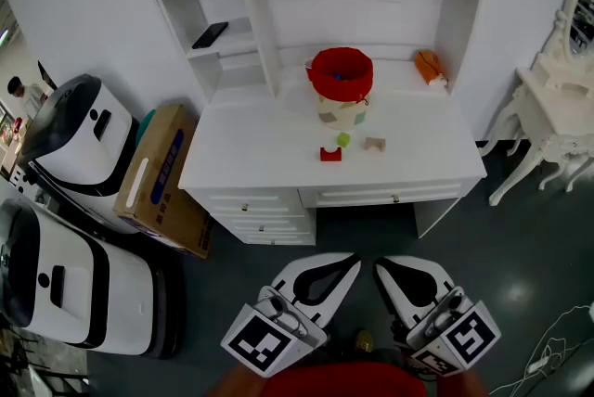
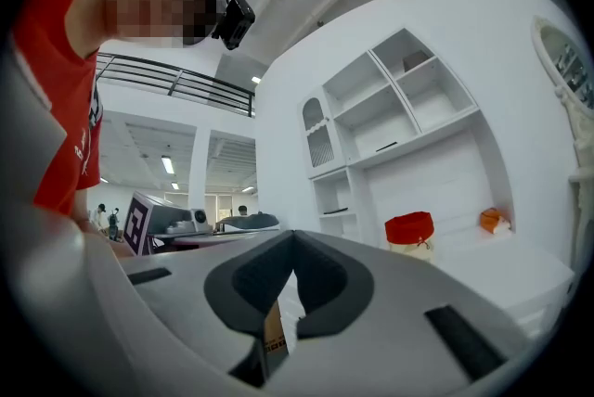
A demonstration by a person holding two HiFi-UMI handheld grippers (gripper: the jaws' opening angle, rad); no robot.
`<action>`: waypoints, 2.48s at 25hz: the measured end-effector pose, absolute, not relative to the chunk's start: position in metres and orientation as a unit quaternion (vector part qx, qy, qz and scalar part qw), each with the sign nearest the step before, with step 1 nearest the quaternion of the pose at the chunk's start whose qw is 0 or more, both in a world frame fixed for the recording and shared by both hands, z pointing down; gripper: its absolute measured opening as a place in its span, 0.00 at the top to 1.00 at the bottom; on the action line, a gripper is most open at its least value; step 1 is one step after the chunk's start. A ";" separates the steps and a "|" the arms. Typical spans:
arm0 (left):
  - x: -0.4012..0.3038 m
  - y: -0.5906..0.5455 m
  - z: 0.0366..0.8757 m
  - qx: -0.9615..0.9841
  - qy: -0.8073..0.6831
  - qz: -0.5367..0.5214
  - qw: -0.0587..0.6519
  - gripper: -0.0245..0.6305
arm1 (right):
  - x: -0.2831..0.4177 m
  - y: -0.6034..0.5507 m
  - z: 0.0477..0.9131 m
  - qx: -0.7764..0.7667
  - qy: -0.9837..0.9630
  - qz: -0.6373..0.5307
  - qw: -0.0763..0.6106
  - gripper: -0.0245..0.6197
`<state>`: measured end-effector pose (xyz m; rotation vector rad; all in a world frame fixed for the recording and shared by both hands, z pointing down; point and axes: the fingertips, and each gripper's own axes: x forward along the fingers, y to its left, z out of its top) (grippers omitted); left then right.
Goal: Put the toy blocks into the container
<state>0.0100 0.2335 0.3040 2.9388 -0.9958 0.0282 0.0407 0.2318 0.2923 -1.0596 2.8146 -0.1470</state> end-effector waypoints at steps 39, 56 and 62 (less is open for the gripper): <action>-0.007 0.023 0.327 0.940 -0.342 -0.001 0.008 0.94 | 0.045 0.017 0.317 -0.371 0.928 -0.015 0.000 0.93; 0.015 -0.067 0.363 0.919 -0.394 0.021 0.023 0.94 | 0.088 -0.090 0.379 -0.333 0.939 -0.065 -0.062 0.86; 0.013 -0.079 0.371 0.921 -0.386 0.024 0.034 0.94 | 0.093 -0.117 0.427 -0.328 0.932 -0.072 -0.139 0.74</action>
